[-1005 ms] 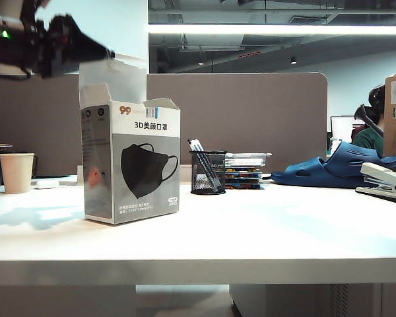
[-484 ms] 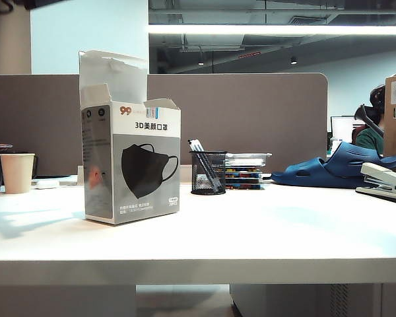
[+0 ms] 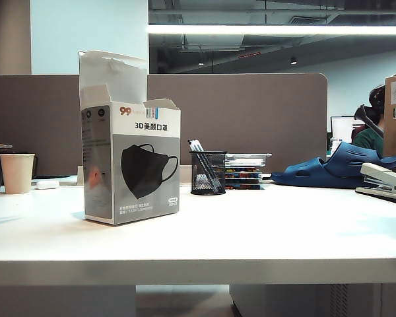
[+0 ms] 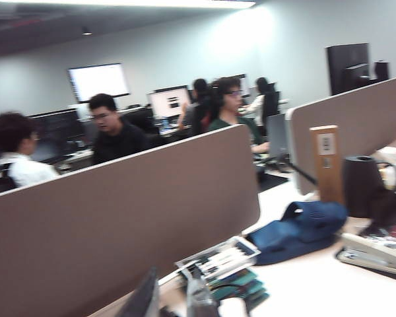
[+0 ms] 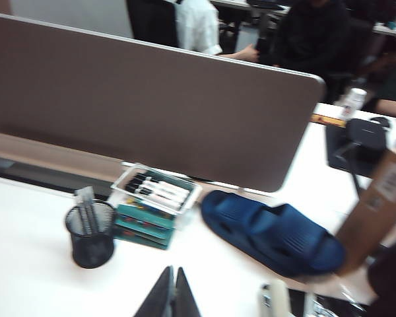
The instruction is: Put the mask into the mask box.
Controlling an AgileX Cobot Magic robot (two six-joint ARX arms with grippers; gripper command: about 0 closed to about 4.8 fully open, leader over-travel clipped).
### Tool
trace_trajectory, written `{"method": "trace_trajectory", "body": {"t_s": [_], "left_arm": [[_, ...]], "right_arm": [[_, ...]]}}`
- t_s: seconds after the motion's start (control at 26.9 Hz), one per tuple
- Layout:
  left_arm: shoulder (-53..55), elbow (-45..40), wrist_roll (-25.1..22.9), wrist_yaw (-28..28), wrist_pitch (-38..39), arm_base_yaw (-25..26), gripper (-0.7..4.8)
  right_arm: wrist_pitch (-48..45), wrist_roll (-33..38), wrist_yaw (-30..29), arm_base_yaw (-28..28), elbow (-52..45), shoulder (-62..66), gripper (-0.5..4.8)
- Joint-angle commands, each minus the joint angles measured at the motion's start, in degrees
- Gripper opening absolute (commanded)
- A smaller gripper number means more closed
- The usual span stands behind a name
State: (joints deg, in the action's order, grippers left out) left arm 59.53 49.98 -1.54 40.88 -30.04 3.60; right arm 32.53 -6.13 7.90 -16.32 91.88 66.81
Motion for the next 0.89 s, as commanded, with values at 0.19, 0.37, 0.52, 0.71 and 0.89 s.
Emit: {"method": "trace_trajectory", "body": {"t_s": [0.19,0.37,0.52,0.71,0.89], "left_arm": [[-8.1,0.2,3.0,-11.0,11.9,1.9,-0.06],[-13.5,0.2,3.1,-13.3,22.6,-0.1,-0.06],[-17.6,0.2,-4.6,-20.5,32.7,-3.1,-0.06],[-25.4,0.2,-9.2,-31.4,42.3,-6.7,-0.06],[-31.0,0.1,-9.2,-33.2,48.1,-7.8,-0.06]], "right_arm": [[1.4,2.1,-0.2,4.8,-4.9,-8.0,-0.08],[1.7,3.2,-0.4,5.2,-10.7,-14.3,-0.08],[1.6,3.9,-0.5,5.2,-16.3,-20.1,-0.08],[0.8,5.6,-0.3,5.3,-27.1,-31.0,-0.08],[0.6,6.4,-0.3,5.3,-34.1,-38.4,-0.08]]}}
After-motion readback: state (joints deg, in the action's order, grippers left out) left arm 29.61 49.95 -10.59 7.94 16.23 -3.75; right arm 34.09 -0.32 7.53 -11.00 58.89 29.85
